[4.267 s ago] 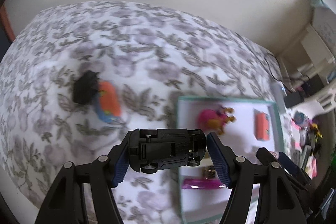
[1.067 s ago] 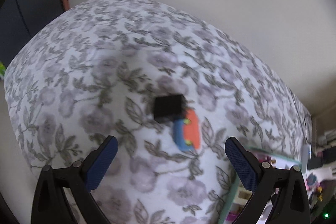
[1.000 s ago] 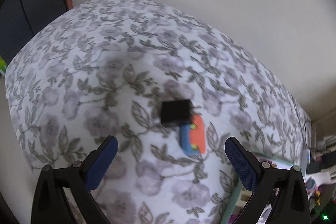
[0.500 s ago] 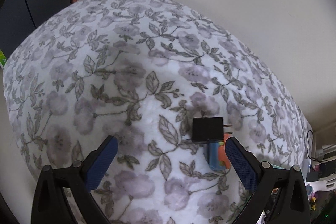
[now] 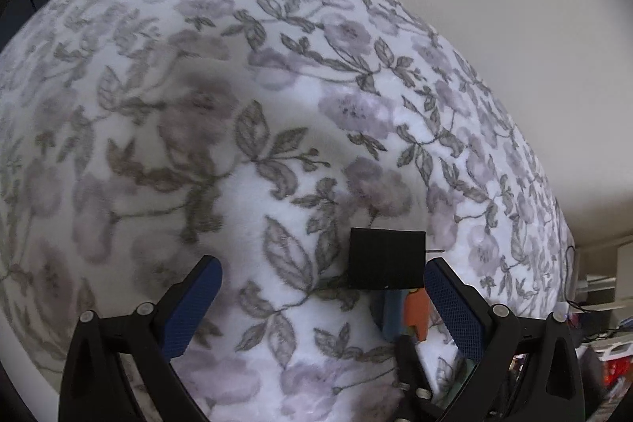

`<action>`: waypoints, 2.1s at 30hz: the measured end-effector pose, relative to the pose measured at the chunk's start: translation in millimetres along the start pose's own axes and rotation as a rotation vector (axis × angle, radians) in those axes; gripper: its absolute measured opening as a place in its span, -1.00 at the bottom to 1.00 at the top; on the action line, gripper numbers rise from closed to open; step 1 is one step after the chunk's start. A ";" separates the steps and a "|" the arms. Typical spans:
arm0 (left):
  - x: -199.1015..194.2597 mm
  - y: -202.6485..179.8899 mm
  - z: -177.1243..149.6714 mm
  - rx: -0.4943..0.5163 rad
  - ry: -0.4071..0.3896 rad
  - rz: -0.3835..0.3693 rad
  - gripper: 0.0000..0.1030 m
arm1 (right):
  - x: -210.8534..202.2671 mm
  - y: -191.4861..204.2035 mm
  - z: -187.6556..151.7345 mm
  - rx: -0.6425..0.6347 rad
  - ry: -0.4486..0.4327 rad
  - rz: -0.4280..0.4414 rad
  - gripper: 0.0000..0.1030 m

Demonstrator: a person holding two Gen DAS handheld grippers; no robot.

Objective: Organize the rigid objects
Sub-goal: 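Grasp orange-and-blue toy with right gripper while left gripper grasps black charger plug, then carry orange-and-blue toy in right gripper and charger in left into tray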

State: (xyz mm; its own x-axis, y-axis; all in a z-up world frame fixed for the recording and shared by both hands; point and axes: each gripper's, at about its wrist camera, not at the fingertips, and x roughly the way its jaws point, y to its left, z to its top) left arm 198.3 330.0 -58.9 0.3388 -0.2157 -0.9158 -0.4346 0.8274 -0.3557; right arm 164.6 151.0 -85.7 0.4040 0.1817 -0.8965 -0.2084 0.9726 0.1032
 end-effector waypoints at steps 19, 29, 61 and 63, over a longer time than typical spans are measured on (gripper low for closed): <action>35.5 -25.9 2.9 0.058 0.070 -0.050 0.85 | 17.6 3.8 13.2 -0.008 -0.063 -0.030 0.30; 41.2 -42.1 -3.7 0.112 0.087 -0.065 0.73 | 11.0 -13.4 10.9 0.018 -0.053 -0.019 -0.04; 25.2 -48.4 -18.0 0.165 0.059 -0.033 0.11 | -20.8 -47.1 3.5 0.074 -0.021 0.012 -0.15; 16.7 -50.9 -21.1 0.165 0.051 -0.043 0.11 | -31.3 -49.6 2.8 0.081 -0.031 0.019 -0.15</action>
State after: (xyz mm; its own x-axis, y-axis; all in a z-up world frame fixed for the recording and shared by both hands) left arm 208.4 273.4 -60.1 0.3098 -0.2754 -0.9100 -0.2766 0.8896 -0.3634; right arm 164.8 97.5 -61.5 0.4286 0.2037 -0.8802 -0.1440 0.9772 0.1560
